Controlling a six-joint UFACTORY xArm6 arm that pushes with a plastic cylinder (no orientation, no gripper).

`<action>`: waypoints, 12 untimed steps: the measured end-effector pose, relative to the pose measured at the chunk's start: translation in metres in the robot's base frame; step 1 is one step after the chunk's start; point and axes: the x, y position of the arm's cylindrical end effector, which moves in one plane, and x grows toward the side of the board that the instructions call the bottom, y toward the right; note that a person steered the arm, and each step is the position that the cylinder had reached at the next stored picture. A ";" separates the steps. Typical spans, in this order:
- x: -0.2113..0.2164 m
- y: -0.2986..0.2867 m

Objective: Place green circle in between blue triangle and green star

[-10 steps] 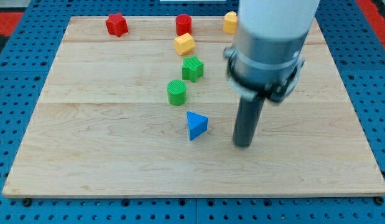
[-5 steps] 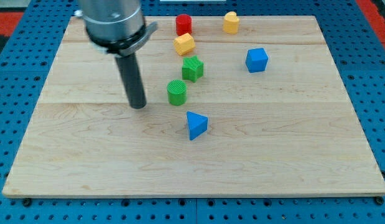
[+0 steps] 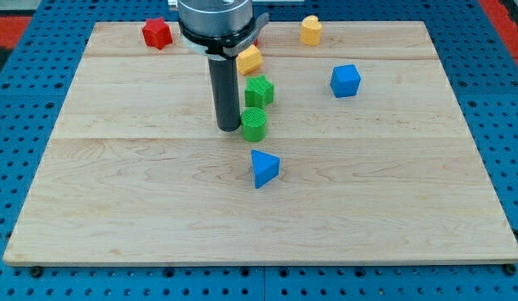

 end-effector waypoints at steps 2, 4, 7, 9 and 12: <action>0.038 -0.043; 0.105 -0.059; 0.105 -0.076; 0.096 -0.133; 0.096 -0.142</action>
